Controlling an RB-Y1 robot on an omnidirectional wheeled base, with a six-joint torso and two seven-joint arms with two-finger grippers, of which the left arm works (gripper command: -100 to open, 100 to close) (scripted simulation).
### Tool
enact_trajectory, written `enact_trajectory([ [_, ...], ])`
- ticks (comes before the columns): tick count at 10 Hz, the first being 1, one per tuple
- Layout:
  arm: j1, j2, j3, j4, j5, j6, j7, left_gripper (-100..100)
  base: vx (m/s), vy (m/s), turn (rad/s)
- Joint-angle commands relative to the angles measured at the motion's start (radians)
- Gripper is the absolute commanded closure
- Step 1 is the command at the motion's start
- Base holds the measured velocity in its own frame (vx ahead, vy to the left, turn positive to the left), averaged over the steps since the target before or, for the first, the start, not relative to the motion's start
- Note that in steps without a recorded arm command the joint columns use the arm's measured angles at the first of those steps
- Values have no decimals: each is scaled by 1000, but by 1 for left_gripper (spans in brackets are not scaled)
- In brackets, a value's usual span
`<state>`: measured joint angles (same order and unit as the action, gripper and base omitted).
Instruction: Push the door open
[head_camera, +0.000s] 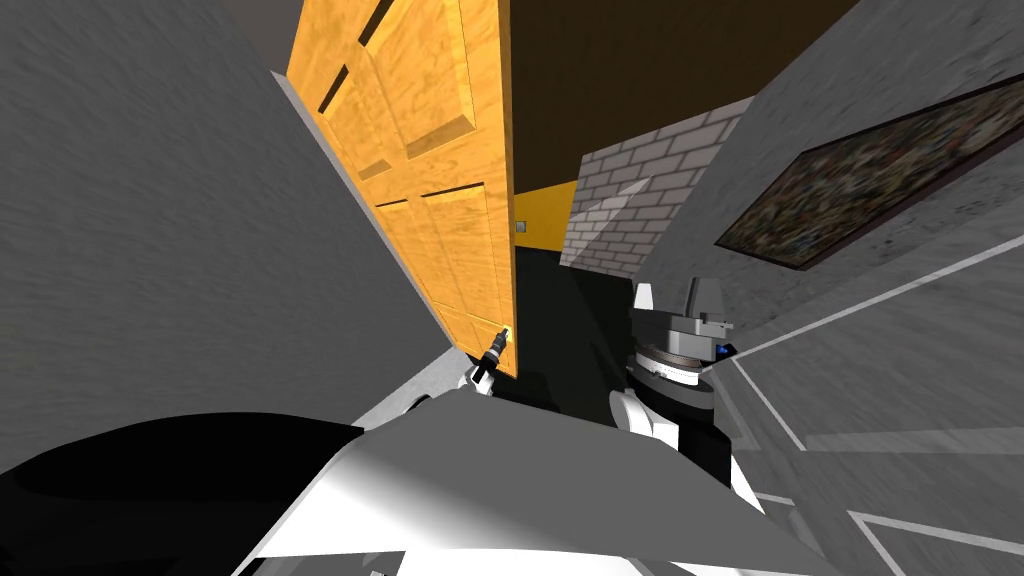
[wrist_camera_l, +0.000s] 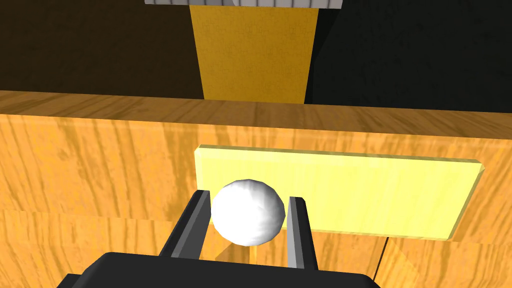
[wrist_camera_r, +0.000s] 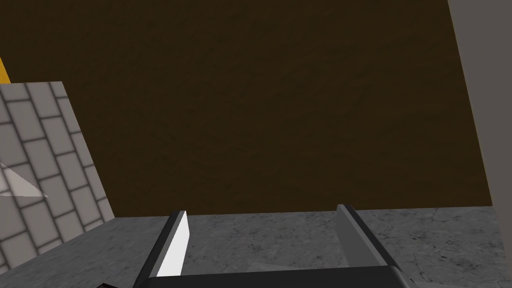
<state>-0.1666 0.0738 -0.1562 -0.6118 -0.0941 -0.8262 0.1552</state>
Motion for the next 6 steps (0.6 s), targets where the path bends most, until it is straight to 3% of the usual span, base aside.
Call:
enact_trajectory([
  [1, -1, 1, 1, -2, 1, -2, 1, 100, 0, 0, 0],
  [6, 6, 22, 72, 8, 10, -2, 2, 100, 144, -89, -2],
])
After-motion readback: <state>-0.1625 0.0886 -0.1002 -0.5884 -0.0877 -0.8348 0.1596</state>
